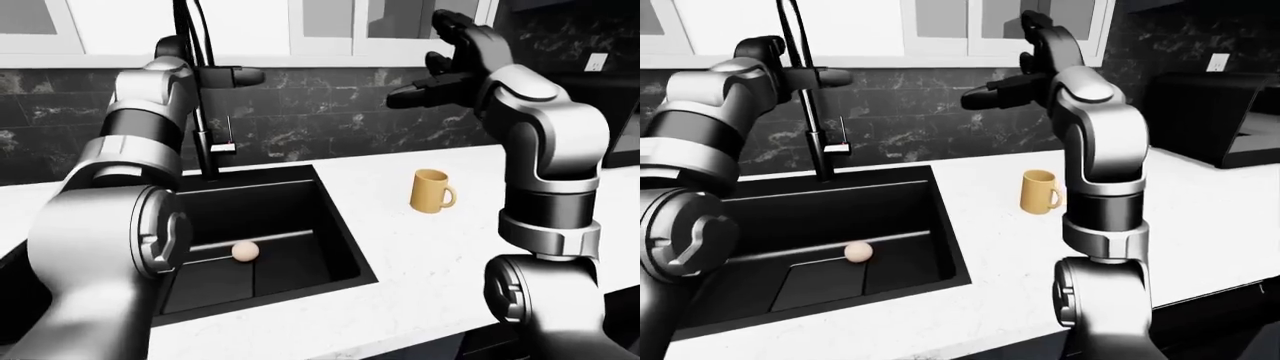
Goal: Turn the sink spout to the right.
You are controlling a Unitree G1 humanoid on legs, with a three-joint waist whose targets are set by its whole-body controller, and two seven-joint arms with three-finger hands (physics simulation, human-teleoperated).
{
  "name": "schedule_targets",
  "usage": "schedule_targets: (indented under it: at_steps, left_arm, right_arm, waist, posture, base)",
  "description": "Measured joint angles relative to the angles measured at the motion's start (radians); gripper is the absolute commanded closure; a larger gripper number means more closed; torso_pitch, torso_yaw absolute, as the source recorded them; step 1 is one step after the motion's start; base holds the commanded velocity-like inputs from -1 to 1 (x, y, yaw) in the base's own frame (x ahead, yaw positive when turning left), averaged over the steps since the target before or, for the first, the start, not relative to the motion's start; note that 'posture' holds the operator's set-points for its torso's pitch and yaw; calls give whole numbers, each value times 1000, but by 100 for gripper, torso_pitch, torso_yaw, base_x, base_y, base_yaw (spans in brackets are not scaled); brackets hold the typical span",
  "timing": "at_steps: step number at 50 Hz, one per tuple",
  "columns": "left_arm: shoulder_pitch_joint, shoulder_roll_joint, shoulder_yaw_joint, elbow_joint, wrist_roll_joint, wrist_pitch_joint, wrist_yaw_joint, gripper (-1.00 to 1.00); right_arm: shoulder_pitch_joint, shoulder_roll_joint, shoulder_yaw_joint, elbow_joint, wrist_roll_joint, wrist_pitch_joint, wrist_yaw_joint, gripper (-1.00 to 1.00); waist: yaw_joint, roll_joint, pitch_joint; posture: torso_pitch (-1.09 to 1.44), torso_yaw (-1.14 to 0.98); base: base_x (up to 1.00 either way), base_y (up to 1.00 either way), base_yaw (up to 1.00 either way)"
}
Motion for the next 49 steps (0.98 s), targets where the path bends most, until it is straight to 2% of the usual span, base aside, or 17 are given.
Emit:
schedule_targets:
  at_steps: [24, 49]
  left_arm:
    - [21, -102, -11, 5, -26, -16, 18, -100]
    - [-39, -189, -41, -18, -33, 1, 42, -100]
  right_arm:
    - [16, -3, -4, -18, 8, 9, -5, -100]
    - [35, -17, -16, -49, 27, 22, -10, -100]
  waist:
    - [0, -5, 1]
    - [-3, -10, -1]
  posture:
    - [-62, 0]
    - [-62, 0]
  base:
    - [0, 0, 0]
    - [0, 0, 0]
